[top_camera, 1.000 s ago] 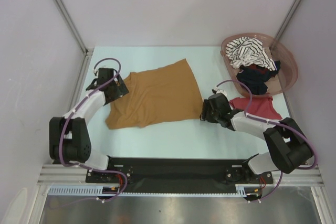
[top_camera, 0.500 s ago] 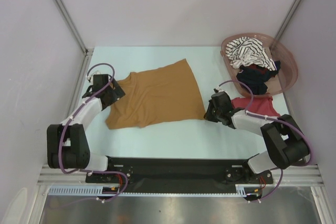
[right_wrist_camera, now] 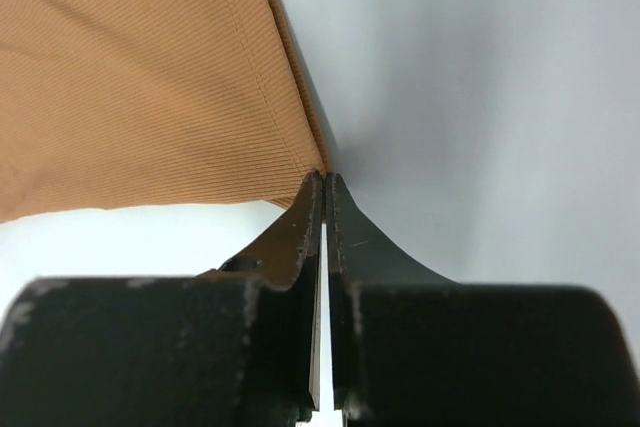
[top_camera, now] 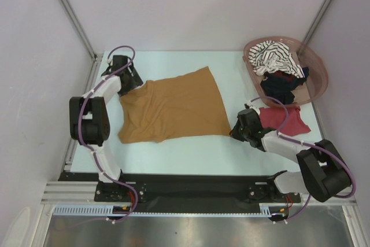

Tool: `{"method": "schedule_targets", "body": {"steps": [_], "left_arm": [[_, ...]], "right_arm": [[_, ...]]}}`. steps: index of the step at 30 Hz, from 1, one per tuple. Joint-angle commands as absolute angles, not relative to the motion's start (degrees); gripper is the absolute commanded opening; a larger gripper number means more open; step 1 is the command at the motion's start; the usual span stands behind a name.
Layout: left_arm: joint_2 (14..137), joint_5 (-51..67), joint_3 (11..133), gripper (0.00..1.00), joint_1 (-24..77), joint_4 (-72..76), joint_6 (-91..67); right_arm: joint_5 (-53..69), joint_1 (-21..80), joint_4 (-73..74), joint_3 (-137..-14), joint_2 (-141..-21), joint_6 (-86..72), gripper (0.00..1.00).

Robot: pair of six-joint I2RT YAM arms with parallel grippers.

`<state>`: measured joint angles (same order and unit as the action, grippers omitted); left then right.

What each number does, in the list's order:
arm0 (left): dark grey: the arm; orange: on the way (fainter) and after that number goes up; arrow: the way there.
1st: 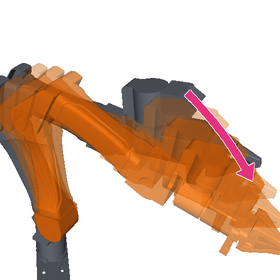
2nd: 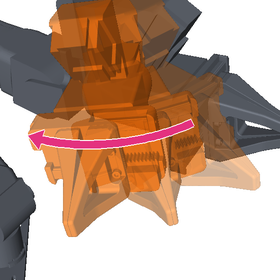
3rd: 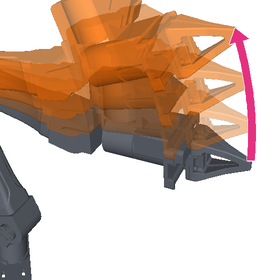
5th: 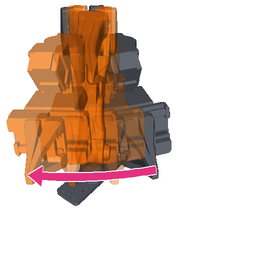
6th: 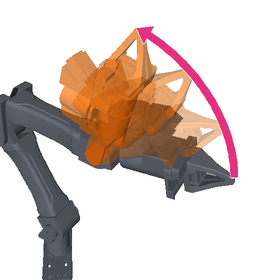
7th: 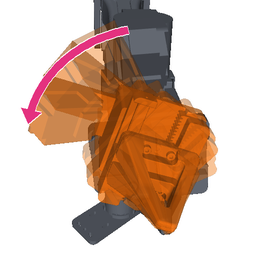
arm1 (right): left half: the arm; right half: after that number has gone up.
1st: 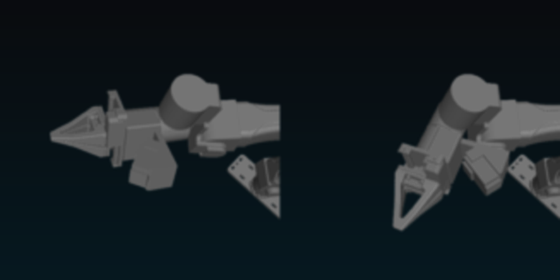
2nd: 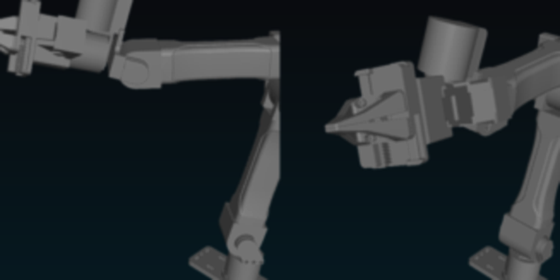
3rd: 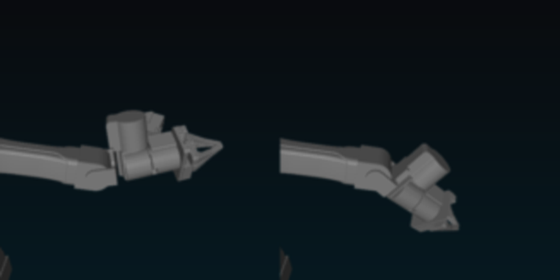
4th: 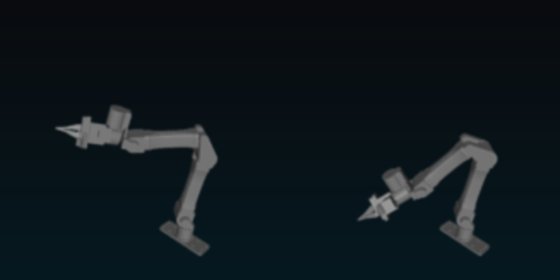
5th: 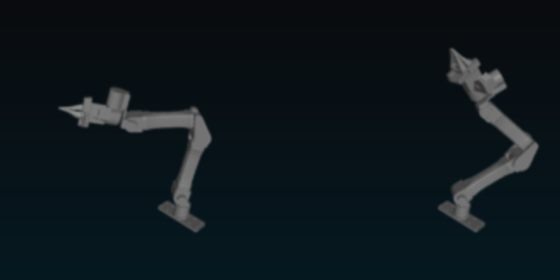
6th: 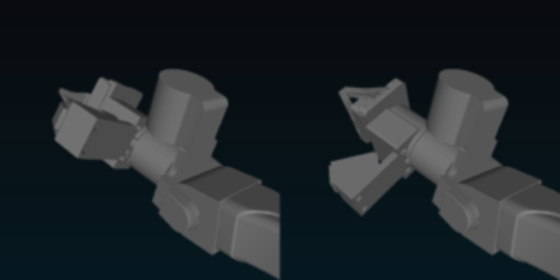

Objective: Fold and stack the tank tops

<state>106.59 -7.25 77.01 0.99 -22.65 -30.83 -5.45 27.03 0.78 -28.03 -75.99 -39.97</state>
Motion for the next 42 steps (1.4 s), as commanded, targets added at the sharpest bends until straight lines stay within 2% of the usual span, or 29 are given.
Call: {"method": "schedule_targets", "body": {"steps": [1, 4, 5, 8, 23, 27, 28, 33, 35, 36, 42], "left_arm": [[112.1, -7.2, 87.6, 0.79, 2.9, -29.9, -26.7], [114.1, -5.3, 91.5, 0.67, 4.8, -28.8, -24.2], [114.3, -5.1, 92.3, 0.58, 5.9, -28.7, -23.6], [116.2, -5.6, 95.3, 0.47, 6.9, -30.3, -23.1], [124.9, -3.7, 98.8, 0.43, 8.3, -31.1, -22.9], [126.7, -2.7, 100.4, 0.29, 8.4, -31.5, -22.6], [127.0, -2.6, 100.5, 0.20, 8.4, -31.4, -22.5], [127.6, -1.4, 101.2, 0.14, 8.4, -30.5, -22.4], [128.4, -1.4, 102.5, 0.08, 8.4, -30.8, -22.4], [128.7, -1.8, 102.9, 0.01, 8.4, -31.5, -22.3], [129.1, -6.7, 106.6, 0.00, 8.3, -33.7, -21.0]], "right_arm": [[-9.0, 28.0, 4.4, -24.3, -73.0, -43.0, 0.00], [-9.4, 28.4, 4.6, -22.9, -71.6, -43.5, 0.00], [-9.5, 28.5, 4.7, -22.5, -71.0, -43.4, 0.00], [-9.2, 28.5, 5.1, -22.5, -70.7, -43.3, 0.00], [-8.8, 28.5, 5.1, -22.8, -70.1, -43.0, 0.00], [-8.8, 28.6, 5.0, -22.7, -70.0, -43.0, 0.00], [-8.8, 28.6, 5.0, -22.7, -70.0, -43.0, 0.00], [-8.7, 28.4, 5.2, -22.7, -70.0, -42.9, 0.00], [-8.6, 28.3, 5.1, -22.6, -70.0, -42.9, 0.00], [-8.6, 28.4, 5.1, -22.6, -70.0, -42.9, 0.00], [-8.6, 28.4, 5.7, -22.3, -69.6, -43.0, 0.00]]}}
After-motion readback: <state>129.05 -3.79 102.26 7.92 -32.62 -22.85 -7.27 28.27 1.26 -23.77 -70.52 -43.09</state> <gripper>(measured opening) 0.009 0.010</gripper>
